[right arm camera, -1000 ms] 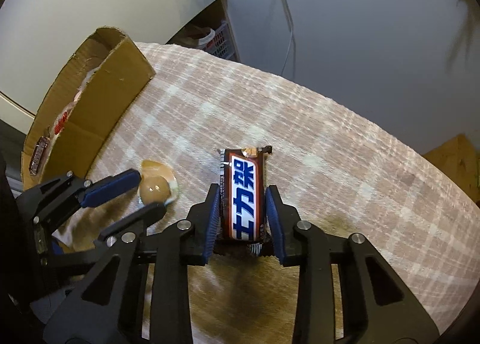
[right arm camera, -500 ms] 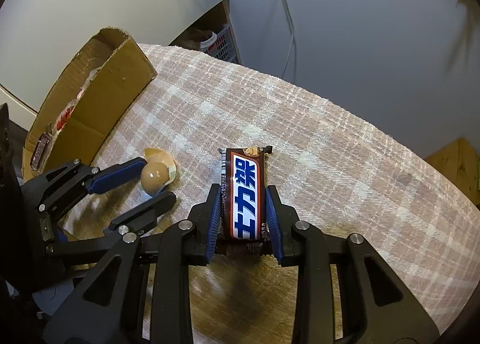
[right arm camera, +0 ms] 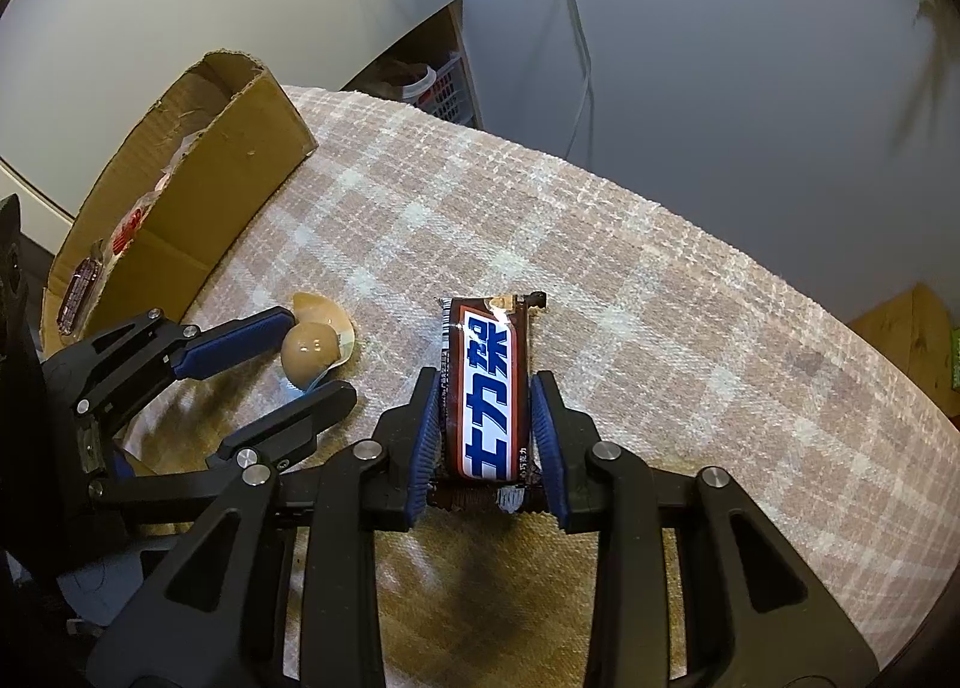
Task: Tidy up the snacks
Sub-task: 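Grasp the chocolate bar with right gripper while left moves to the egg snack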
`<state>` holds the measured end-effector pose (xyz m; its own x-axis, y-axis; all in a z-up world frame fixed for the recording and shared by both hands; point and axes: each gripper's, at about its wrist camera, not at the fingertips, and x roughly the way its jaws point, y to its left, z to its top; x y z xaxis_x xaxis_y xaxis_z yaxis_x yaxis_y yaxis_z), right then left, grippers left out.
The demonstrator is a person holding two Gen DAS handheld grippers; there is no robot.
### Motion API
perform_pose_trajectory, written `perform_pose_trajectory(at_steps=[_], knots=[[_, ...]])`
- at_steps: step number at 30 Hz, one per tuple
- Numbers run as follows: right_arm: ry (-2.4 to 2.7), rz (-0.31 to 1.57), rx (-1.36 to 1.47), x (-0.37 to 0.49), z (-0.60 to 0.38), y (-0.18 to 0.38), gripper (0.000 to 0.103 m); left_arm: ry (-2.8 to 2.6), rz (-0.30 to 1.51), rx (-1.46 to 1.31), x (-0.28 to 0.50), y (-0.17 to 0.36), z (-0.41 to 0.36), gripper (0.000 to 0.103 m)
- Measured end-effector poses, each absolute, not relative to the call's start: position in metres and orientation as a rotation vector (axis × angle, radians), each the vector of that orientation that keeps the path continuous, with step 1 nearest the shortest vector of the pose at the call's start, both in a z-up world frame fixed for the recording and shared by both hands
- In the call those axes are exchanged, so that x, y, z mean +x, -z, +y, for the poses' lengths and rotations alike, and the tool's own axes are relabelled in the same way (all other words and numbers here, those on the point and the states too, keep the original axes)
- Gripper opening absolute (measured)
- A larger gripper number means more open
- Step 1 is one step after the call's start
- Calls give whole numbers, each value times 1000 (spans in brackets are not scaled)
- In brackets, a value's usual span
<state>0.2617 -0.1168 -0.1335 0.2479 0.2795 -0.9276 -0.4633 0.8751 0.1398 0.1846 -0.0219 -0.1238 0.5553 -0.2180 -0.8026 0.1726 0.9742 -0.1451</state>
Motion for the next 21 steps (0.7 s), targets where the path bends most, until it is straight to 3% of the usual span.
perform_pose_trajectory(at_steps=[2,14,17,21], knots=[[-511,1207,-178,262,-117,132,48,236,951,-67,184,124,-17,42],[-513,1186,-186,259,-118,131,48,222,941,-8,186,124,-26,40],[-505,1182,-205,259,-116,132,44,218,937,6,186,124,-29,40],[-498,1175,-229,258,-114,132,29,218,933,7,185,123,-28,37]])
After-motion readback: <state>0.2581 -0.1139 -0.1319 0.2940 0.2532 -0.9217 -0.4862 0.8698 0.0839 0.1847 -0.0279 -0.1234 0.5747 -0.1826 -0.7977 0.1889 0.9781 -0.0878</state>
